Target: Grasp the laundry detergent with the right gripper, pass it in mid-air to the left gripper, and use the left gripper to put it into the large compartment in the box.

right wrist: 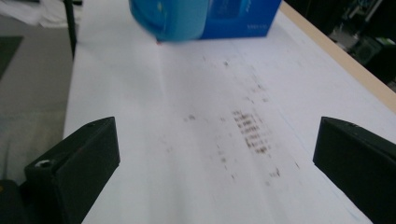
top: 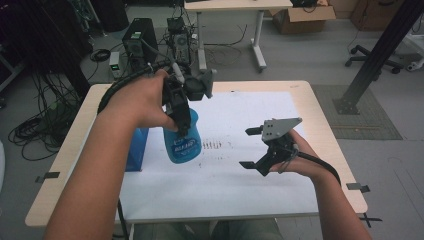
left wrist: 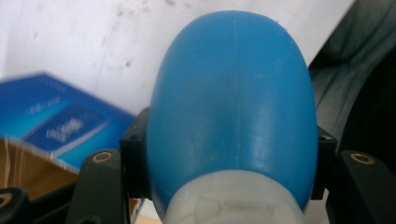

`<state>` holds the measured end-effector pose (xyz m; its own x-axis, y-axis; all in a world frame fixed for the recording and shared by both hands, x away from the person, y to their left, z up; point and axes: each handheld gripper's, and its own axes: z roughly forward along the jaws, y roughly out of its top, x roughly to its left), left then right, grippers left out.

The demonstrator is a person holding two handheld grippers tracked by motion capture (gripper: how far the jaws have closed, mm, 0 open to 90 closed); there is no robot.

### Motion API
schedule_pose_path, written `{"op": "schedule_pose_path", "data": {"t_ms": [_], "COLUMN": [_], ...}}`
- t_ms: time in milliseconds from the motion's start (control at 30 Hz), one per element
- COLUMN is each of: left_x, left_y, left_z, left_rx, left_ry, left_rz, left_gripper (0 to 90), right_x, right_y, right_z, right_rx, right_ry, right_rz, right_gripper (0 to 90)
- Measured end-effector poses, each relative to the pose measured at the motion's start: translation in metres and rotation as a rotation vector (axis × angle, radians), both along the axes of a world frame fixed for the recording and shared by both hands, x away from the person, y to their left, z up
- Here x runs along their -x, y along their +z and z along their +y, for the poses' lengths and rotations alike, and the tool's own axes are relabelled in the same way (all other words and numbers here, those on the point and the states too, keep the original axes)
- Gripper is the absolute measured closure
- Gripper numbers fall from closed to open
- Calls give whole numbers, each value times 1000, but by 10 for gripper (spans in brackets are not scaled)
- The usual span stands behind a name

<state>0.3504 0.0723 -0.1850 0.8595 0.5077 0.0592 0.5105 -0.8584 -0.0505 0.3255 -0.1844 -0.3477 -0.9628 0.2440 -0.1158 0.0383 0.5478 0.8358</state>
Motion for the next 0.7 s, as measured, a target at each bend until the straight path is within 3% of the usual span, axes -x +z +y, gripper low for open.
{"op": "schedule_pose_path", "data": {"t_ms": [33, 67, 233, 400, 500, 533, 600, 700], "left_x": [-5, -5, -18, -22, -25, -25, -26, -26], "left_y": [8, 8, 30, 43, 56, 56, 68, 76], "left_z": [7, 7, 33, 48, 63, 63, 74, 83], "left_rx": [9, 9, 23, 27, 40, 40, 54, 80], "left_ry": [59, 59, 244, 319, 398, 398, 471, 529], "left_rz": [-12, -12, -56, -61, -59, -59, -60, -66], "left_gripper": [386, 386, 386, 386, 386, 386, 385, 385], "right_x": [-3, -3, -10, -14, -18, -18, -20, -21], "right_y": [0, 0, -1, 2, 3, 3, 2, -2], "right_z": [-5, -5, -12, -13, -14, -14, -15, -16], "right_rx": [41, 41, 123, 178, 244, 244, 274, 313], "right_ry": [-25, -25, -64, -66, -72, -72, -69, -56], "right_rz": [2, 2, 0, 0, -5, -5, -1, -1], "right_gripper": [8, 8, 14, 15, 18, 18, 18, 19]}}
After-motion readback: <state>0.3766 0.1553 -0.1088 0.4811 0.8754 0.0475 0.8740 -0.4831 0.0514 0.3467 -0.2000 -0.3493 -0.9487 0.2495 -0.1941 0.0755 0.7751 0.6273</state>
